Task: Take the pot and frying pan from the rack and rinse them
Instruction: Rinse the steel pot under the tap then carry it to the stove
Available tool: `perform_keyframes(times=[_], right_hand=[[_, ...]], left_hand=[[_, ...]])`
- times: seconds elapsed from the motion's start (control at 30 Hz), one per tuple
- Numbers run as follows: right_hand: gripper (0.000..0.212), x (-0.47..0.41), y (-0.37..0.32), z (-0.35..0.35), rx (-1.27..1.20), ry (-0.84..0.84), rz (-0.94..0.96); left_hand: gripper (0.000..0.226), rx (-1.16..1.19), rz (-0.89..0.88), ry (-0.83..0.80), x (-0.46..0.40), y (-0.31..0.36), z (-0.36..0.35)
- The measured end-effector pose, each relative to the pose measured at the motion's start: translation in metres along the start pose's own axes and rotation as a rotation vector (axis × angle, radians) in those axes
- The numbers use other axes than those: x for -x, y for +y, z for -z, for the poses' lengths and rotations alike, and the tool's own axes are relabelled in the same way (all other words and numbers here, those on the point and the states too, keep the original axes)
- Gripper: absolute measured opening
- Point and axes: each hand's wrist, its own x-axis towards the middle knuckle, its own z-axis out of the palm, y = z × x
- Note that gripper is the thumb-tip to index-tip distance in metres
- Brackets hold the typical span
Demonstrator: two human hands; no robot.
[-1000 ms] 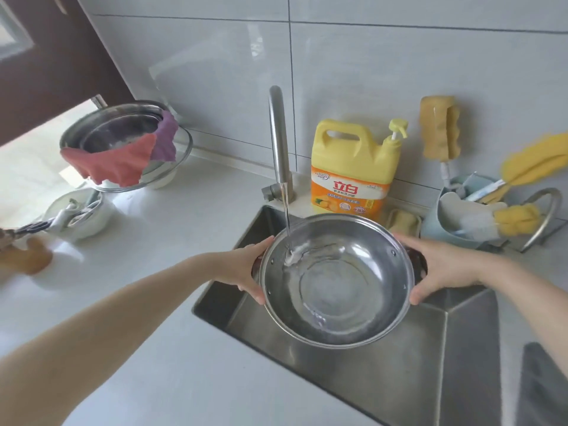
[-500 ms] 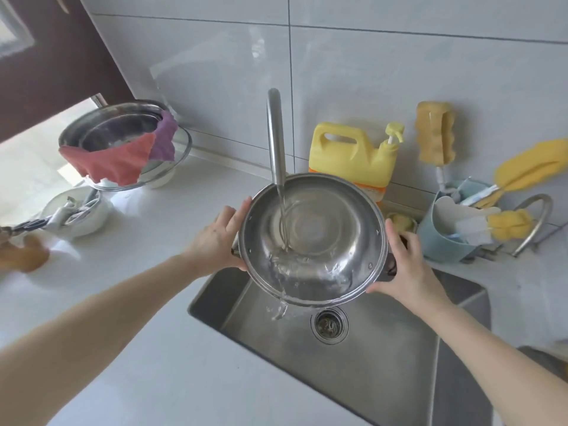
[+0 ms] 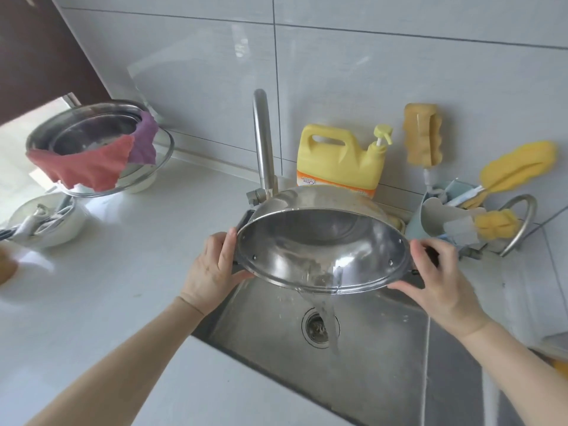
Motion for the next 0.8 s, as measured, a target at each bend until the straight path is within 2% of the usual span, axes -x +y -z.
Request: perform_keyframes(times=[0.07,0.17,0.23,0.37,0.43,0.5,0.57,0.67,0.73,0.8], right_hand=[[0.13,-0.003,0.001,0.014,0.023,0.069,0.021],[0.096,-0.012,0.006,0.036,0.014,0.135,0.051],[0.083,-0.018,0.008,0.05,0.019,0.164,0.084],[0.089,-0.024,0.007,0.067,0.045,0.2,0.093],[0.083,-0.022,0.006,0.071,0.064,0.196,0.097],[0.088,-0.018,0.006,0.074,0.079,0.163,0.068],[0.115,-0.012,0.008,0.074,0.078,0.066,-0.025],[0.154,-0.002,0.018,0.071,-0.007,-0.221,-0.236],[0.159,0.0,0.024,0.067,-0.11,-0.441,-0.374],[0.153,0.0,0.029,0.057,-0.234,-0.635,-0.502]], left_hand=[[0.113,-0.007,-0.04,0.053,-0.01,0.005,0.005],[0.112,-0.014,-0.097,0.123,-0.023,0.012,0.011],[0.114,-0.012,-0.128,0.157,-0.032,0.015,0.014],[0.113,-0.013,-0.154,0.186,-0.043,0.02,0.018],[0.112,-0.009,-0.156,0.17,-0.045,0.024,0.018],[0.11,0.009,-0.142,0.128,-0.045,0.028,0.016],[0.108,0.059,-0.094,0.035,-0.043,0.033,0.011],[0.117,0.143,-0.014,-0.174,-0.041,0.036,0.002],[0.135,0.192,0.027,-0.41,-0.041,0.035,-0.005],[0.147,0.284,0.134,-0.712,-0.039,0.032,-0.012]])
